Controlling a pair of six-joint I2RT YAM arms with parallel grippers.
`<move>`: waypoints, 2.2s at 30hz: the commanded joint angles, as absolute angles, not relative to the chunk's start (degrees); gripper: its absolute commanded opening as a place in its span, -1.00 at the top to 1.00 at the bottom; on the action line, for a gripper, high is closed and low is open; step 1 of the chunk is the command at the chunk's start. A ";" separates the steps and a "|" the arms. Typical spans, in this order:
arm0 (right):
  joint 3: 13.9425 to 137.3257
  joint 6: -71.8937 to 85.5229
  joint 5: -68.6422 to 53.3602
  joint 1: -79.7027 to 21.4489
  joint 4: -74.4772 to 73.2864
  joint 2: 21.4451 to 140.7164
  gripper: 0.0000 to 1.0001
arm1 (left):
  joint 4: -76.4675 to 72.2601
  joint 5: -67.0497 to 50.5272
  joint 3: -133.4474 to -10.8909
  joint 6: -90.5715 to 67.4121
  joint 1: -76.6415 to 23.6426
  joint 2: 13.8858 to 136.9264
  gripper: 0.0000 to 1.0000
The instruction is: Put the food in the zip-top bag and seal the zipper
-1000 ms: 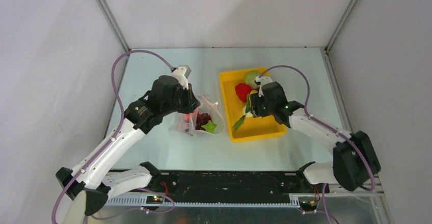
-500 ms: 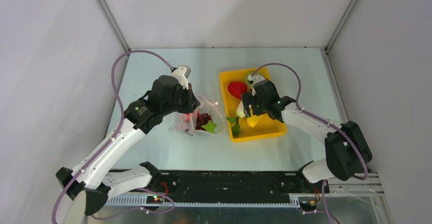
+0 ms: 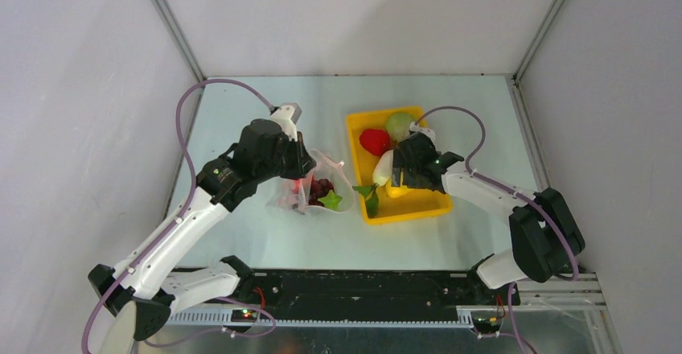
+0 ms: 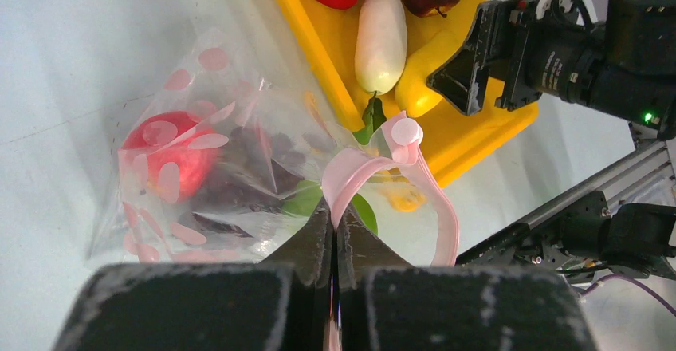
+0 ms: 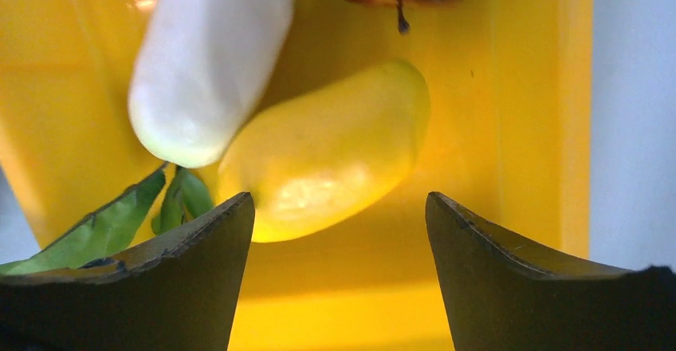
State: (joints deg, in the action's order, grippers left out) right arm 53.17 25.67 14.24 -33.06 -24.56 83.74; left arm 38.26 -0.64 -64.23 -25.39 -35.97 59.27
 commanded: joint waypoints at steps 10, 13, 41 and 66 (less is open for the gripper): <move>55.02 50.51 24.30 -37.13 -26.72 90.19 -0.67 | 36.49 -1.88 -64.26 -24.21 -35.51 58.91 0.97; 55.02 50.59 27.19 -37.11 -25.44 91.18 -0.67 | 36.34 -1.89 -64.09 -24.25 -35.52 58.65 0.97; 55.02 49.21 33.74 -35.61 -25.52 91.16 0.29 | 36.06 -3.38 -63.82 -24.21 -35.50 58.46 0.98; 44.82 7.65 -22.90 -50.40 7.45 57.12 0.44 | 35.70 -4.05 -63.62 -24.59 -35.48 58.84 0.99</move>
State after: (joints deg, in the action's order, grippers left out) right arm 45.32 14.63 -5.69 -48.07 -2.11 54.74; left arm 38.20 -3.25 -64.16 -25.39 -35.86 59.72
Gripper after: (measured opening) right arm 0.564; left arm 0.011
